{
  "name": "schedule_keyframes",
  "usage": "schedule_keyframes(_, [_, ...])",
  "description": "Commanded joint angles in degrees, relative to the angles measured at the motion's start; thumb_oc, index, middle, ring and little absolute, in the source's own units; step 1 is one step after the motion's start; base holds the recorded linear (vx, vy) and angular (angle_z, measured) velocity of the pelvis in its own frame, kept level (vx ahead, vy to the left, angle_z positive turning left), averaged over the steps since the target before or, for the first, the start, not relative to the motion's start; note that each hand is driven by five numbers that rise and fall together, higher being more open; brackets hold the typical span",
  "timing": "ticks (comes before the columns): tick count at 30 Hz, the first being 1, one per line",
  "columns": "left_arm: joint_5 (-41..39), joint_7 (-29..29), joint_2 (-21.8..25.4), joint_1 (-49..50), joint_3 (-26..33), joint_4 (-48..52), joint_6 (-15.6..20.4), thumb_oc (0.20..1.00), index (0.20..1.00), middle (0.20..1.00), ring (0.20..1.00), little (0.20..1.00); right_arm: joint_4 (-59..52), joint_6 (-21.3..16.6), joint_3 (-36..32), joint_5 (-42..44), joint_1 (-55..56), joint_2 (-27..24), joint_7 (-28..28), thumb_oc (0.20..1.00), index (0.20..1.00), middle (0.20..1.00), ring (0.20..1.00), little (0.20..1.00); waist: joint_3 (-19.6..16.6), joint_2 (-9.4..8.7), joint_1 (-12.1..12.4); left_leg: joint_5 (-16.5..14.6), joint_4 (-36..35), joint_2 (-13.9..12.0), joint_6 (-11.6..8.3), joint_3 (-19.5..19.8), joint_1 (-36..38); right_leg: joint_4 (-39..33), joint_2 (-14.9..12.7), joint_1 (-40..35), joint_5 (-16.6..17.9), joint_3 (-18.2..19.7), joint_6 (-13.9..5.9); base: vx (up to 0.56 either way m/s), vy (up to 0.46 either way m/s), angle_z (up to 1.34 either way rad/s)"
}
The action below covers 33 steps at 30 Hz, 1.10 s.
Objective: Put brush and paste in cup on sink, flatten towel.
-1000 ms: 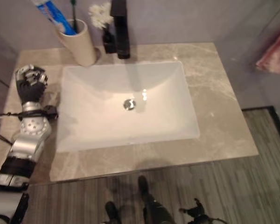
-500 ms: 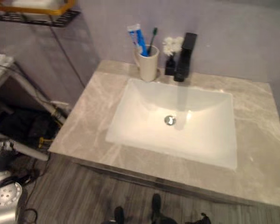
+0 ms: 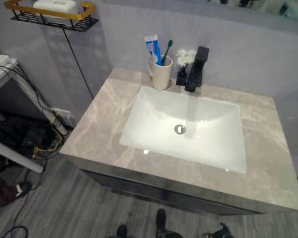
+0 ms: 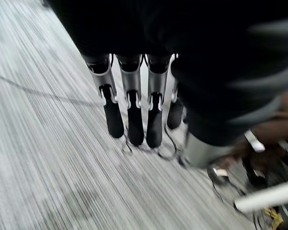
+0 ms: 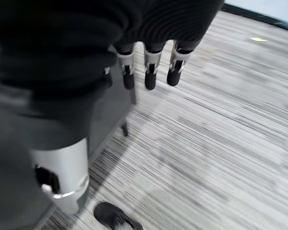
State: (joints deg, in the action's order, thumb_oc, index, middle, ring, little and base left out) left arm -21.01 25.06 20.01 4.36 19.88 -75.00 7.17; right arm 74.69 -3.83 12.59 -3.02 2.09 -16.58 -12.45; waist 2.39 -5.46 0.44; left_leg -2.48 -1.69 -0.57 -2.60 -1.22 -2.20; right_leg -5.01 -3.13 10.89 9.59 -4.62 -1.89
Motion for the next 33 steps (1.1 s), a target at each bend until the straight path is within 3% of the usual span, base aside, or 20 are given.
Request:
schedule_keyframes(1, [13.77, -5.09, 2.62, -0.32, -8.57, -0.86, -3.10, 1.000, 1.000, 1.000, 1.000, 1.000, 1.20, -0.13, -0.23, 0.48, -2.39, -0.39, -0.02, 1.000, 1.000, 1.000, 1.000, 1.000, 0.50, -0.04, -1.67, -1.84, 3.47, 3.18, 2.13, 1.17, -0.04, 0.17, -2.27, 1.70, 4.36, 2.91, -5.83, -0.19, 0.268, -0.38])
schedule_keyframes(4, [19.07, -13.22, 0.89, -0.82, -14.04, -5.62, -4.94, 1.000, 1.000, 1.000, 1.000, 1.000, 4.04, 1.81, -1.00, -1.94, -2.65, -0.85, 2.58, 1.000, 1.000, 1.000, 1.000, 1.000, 1.07, 0.57, -3.84, -1.09, 1.45, 4.44, 3.61, -0.35, 1.41, 0.88, -2.71, 3.74, 6.48, 6.00, -6.84, -0.18, 0.341, -0.53])
schedule_keyframes(8, [30.44, -16.68, -0.72, -0.99, -22.34, -6.15, -5.67, 1.000, 1.000, 1.000, 1.000, 1.000, 5.03, 2.97, 0.39, -5.56, -2.18, -0.02, 4.39, 1.000, 1.000, 1.000, 1.000, 1.000, 2.12, 0.84, -5.78, 1.08, -2.86, 4.53, 4.23, -3.21, 4.19, 4.08, -2.21, 6.34, 7.26, 7.27, -7.35, -0.10, 0.187, -0.65])
schedule_keyframes(9, [33.12, -17.31, -1.42, -0.88, -25.34, -5.54, -5.72, 1.000, 1.000, 1.000, 1.000, 1.000, 4.79, 3.00, 0.63, -5.67, -2.16, 0.13, 4.55, 1.000, 1.000, 1.000, 1.000, 1.000, 3.07, 1.22, -5.93, 1.56, -3.21, 3.94, 4.33, -4.16, 4.69, 6.89, -1.53, 7.05, 6.29, 6.11, -7.31, -0.26, 0.177, -0.74])
schedule_keyframes(10, [33.48, -18.55, -1.71, -0.98, -27.30, -4.29, -5.66, 1.000, 1.000, 1.000, 1.000, 1.000, 4.43, 2.81, 0.88, -4.71, -2.06, 0.34, 5.01, 1.000, 1.000, 1.000, 1.000, 1.000, 3.71, 1.82, -5.94, 2.62, -3.31, 3.47, 4.26, -5.24, 4.10, 11.11, -0.68, 6.66, 2.70, 3.39, -6.39, -0.23, 0.128, -0.81])
schedule_keyframes(13, [32.83, -19.26, -1.91, -1.07, -28.08, -3.71, -5.41, 1.000, 1.000, 1.000, 1.000, 1.000, 4.49, 2.98, 0.98, -4.64, -1.80, 0.38, 5.48, 1.000, 1.000, 1.000, 1.000, 1.000, 3.46, 2.06, -5.80, 3.22, -3.31, 3.32, 4.30, -5.74, 3.32, 13.20, -0.37, 5.95, 0.89, 2.37, -5.79, -0.19, 0.067, -0.48])
schedule_keyframes(14, [31.45, -20.39, -2.28, -1.27, -28.45, -3.31, -5.30, 1.000, 1.000, 1.000, 1.000, 1.000, 4.77, 3.10, 0.85, -4.31, -1.42, 0.42, 6.18, 1.000, 1.000, 1.000, 1.000, 1.000, 3.27, 2.51, -5.46, 3.64, -3.31, 2.85, 4.35, -6.25, 2.76, 15.60, 0.01, 4.82, -1.29, 1.25, -5.21, -0.22, 0.053, -0.26])
schedule_keyframes(15, [28.77, -21.37, -2.66, -1.76, -28.11, -2.92, -5.61, 1.000, 1.000, 1.000, 1.000, 1.000, 5.73, 3.59, 0.57, -4.45, -1.20, 0.64, 7.07, 1.000, 1.000, 1.000, 1.000, 1.000, 2.07, 3.13, -4.02, 4.19, -3.31, 2.11, 4.53, -8.49, 1.61, 18.13, -0.57, 1.77, -5.10, -3.16, -4.41, -0.26, 0.061, -0.32])
schedule_keyframes(17, [28.73, -21.90, -3.39, -2.32, -29.19, -2.48, -5.75, 1.000, 1.000, 1.000, 1.000, 1.000, 6.05, 3.68, 0.77, -4.57, -2.01, 1.04, 7.71, 1.000, 1.000, 1.000, 1.000, 1.000, 0.90, 3.78, -2.45, 4.57, -3.31, 1.13, 4.58, -11.21, 1.09, 20.83, -1.82, -1.75, -9.06, -8.14, -3.75, -0.19, 0.019, -0.78])
schedule_keyframes(18, [29.97, -21.88, -3.75, -2.70, -30.09, -2.42, -6.00, 1.000, 1.000, 1.000, 1.000, 1.000, 5.19, 3.34, 1.23, -4.08, -3.38, 1.59, 7.73, 1.000, 1.000, 1.000, 1.000, 1.000, -0.64, 3.90, -1.07, 5.27, -3.31, 0.28, 4.70, -14.80, 0.06, 22.33, -2.25, -5.14, -11.43, -11.28, -3.92, -0.13, -0.008, -0.96])
schedule_keyframes(20, [30.22, -21.67, -3.85, -2.77, -30.36, -2.20, -5.94, 1.000, 1.000, 1.000, 1.000, 1.000, 4.39, 3.07, 1.37, -3.52, -4.06, 1.65, 7.68, 1.000, 1.000, 1.000, 1.000, 1.000, -1.18, 3.80, -0.15, 5.54, -3.01, -0.16, 4.83, -16.74, -0.77, 22.60, -2.66, -6.92, -11.83, -12.68, -4.19, -0.09, -0.042, -0.87])
schedule_keyframes(21, [30.38, -21.69, -4.05, -2.67, -30.70, -2.19, -5.91, 1.000, 1.000, 1.000, 1.000, 1.000, 3.76, 2.82, 1.60, -2.94, -4.48, 1.78, 7.81, 1.000, 1.000, 1.000, 1.000, 1.000, -1.67, 3.46, 0.57, 4.88, -2.88, 0.07, 4.65, -17.49, -0.99, 23.50, -3.26, -8.56, -12.90, -13.02, -5.36, -0.11, -0.081, -1.29])
schedule_keyframes(23, [31.48, -21.39, -4.37, -2.24, -31.07, -3.03, -6.07, 1.000, 1.000, 1.000, 1.000, 1.000, 0.91, 2.13, 2.85, -1.88, -5.98, 1.81, 7.43, 1.000, 1.000, 1.000, 1.000, 1.000, -2.24, 2.97, 2.60, 5.54, -2.52, -0.79, 4.46, -21.25, -2.84, 19.76, -3.48, -11.18, -13.62, -14.00, -5.67, -0.15, -0.142, -1.36])
schedule_keyframes(25, [34.21, -20.48, -4.09, -1.70, -30.92, -4.02, -6.31, 1.000, 1.000, 1.000, 1.000, 1.000, -5.15, 0.59, 5.49, -0.35, -6.87, 1.99, 7.20, 1.000, 1.000, 1.000, 1.000, 1.000, -1.53, 3.35, 3.32, 6.45, -0.74, -3.19, 3.40, -26.38, -3.50, 17.91, -2.76, -9.98, -14.70, -13.05, -4.65, -0.17, -0.232, -1.39])
schedule_keyframes(28, [36.55, -20.00, -4.19, -2.03, -31.39, -4.46, -6.52, 1.000, 1.000, 1.000, 1.000, 1.000, -8.61, 0.12, 6.30, -0.24, -5.82, 1.46, 7.32, 1.000, 1.000, 1.000, 1.000, 1.000, -0.87, 3.74, 2.64, 6.65, 0.65, -4.44, 2.59, -28.14, -3.24, 17.06, -1.51, -9.90, -15.20, -10.55, -4.20, -0.07, -0.187, -1.69])
schedule_keyframes(31, [39.48, -17.21, -3.85, -4.03, -33.24, -2.62, -6.18, 1.000, 1.000, 1.000, 1.000, 1.000, -10.94, -0.33, 8.78, -3.94, -4.90, 0.20, 5.31, 1.000, 1.000, 1.000, 1.000, 1.000, 0.15, 4.32, 1.30, 7.09, 2.30, -5.48, 1.55, -28.00, -3.99, 13.71, -0.35, -10.73, -15.27, -7.53, -3.66, -0.10, -0.254, -0.57])
schedule_keyframes(33, [39.18, -15.08, -4.43, -5.83, -34.77, -0.88, -5.98, 1.000, 1.000, 1.000, 1.000, 1.000, -11.16, -0.54, 9.86, -5.72, -4.03, -0.39, 4.25, 1.000, 1.000, 1.000, 1.000, 1.000, 1.08, 4.38, 1.46, 7.18, 4.29, -5.43, 0.81, -24.29, -5.49, 12.16, 0.73, -10.83, -15.06, -5.32, -2.93, -0.11, -0.213, -1.05])
